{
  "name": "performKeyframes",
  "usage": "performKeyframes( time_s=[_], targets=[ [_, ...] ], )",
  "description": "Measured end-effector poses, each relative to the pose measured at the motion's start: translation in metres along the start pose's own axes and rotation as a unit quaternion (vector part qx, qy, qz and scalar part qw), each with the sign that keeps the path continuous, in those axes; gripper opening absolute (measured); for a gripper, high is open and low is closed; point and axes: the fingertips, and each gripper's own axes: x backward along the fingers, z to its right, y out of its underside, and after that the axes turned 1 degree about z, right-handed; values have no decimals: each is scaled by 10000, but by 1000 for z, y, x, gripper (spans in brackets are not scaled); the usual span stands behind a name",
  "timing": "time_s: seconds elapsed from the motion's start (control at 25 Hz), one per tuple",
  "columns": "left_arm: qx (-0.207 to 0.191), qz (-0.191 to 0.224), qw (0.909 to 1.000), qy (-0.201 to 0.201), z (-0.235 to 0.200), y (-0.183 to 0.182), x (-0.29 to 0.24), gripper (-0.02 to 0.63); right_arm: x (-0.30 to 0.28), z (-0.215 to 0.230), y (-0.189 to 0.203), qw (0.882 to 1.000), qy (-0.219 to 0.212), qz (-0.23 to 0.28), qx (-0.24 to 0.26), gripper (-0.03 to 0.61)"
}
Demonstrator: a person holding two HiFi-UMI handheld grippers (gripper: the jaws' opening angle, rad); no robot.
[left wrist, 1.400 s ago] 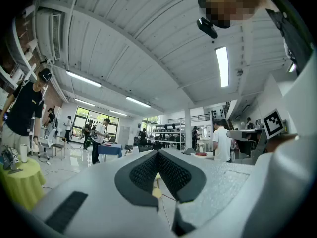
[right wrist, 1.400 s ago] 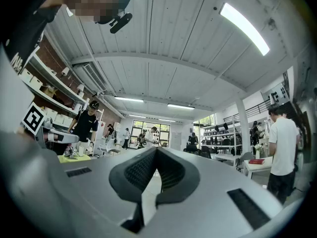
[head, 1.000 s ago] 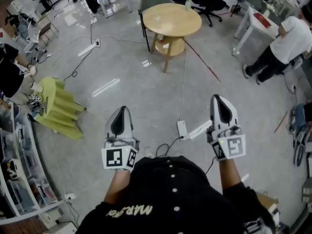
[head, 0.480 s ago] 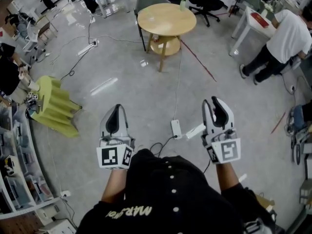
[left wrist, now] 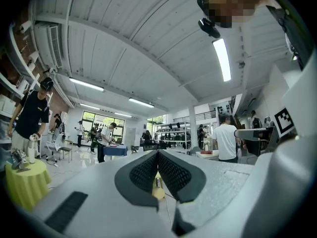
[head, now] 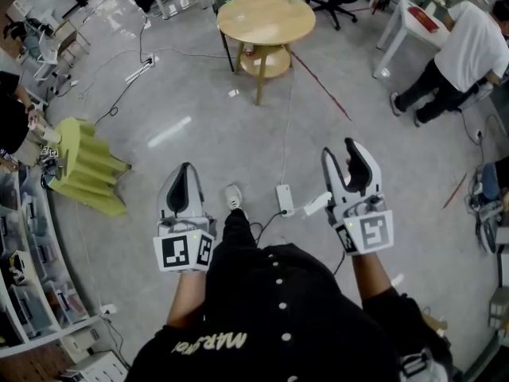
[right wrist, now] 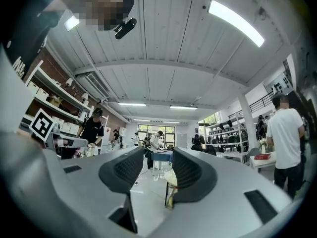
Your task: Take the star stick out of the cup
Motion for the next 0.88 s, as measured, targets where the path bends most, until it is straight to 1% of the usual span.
performKeyframes(
  time_s=[0.24, 0.36, 0.56, 0.76, 0.88],
  targets=[
    [34, -8, 10000, 67, -16, 12, -38, 3, -29, 10, 13, 9998, 180, -102, -57, 173],
    [42, -34, 9999, 152, -30, 21, -69, 3, -55, 13, 18, 9998, 175, -22, -76, 173],
    [60, -39, 9995, 293, -50, 26, -134, 3, -116, 29, 26, 9997, 242, -39, 33, 181],
    [152, -30, 9978, 644, -74, 28, -199, 3, -185, 37, 32, 9993, 344, -40, 120, 184],
    [153, 17, 9974, 701, -94, 26, -231, 3, -223, 38, 37, 9992, 372, -67, 154, 181]
  ],
)
